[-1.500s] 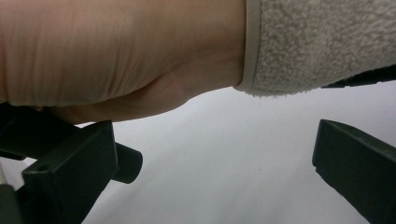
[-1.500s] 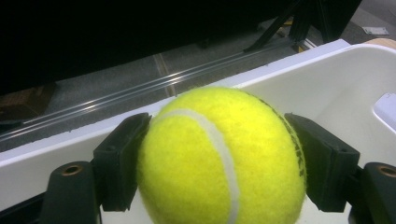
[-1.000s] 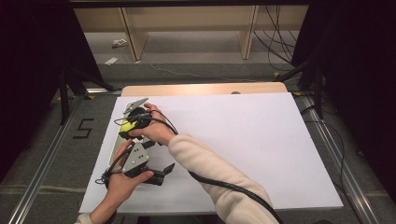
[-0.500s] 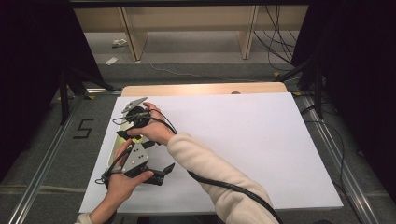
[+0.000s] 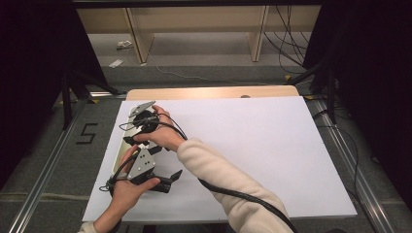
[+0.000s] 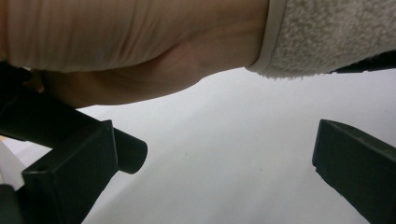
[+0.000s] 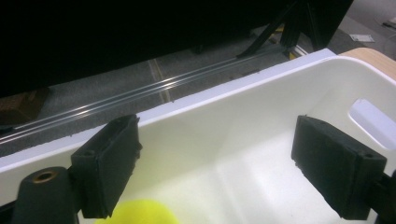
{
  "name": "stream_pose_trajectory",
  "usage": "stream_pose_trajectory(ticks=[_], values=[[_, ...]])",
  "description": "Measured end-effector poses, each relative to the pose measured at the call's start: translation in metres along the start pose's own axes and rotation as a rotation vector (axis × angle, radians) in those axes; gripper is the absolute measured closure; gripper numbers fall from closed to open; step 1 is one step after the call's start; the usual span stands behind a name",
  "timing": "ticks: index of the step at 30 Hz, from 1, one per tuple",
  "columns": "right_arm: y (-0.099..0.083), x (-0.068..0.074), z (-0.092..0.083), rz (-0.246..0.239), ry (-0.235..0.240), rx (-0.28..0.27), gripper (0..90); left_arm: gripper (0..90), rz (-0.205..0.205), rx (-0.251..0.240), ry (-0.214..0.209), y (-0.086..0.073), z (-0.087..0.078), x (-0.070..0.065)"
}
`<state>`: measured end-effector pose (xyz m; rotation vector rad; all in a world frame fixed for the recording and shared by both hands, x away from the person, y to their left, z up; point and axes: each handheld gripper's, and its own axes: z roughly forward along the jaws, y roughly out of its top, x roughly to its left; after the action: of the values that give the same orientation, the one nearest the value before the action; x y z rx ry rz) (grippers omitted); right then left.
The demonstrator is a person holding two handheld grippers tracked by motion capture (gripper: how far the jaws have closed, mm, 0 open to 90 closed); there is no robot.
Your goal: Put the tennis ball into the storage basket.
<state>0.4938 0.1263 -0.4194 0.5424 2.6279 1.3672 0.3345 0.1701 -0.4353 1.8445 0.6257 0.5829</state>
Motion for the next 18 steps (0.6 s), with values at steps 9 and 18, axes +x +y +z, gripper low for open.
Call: stream_pose_trajectory(ticks=[9, 18], values=[[0.000, 0.000, -0.013, -0.003, 0.001, -0.024, 16.1, 0.0, 0.005, 0.002, 0.003, 0.000, 0.000, 0.000], [-0.005, -0.006, -0.026, 0.017, -0.004, -0.042, 16.1, 0.0, -0.001, -0.003, 0.002, 0.000, -0.001, 0.000]])
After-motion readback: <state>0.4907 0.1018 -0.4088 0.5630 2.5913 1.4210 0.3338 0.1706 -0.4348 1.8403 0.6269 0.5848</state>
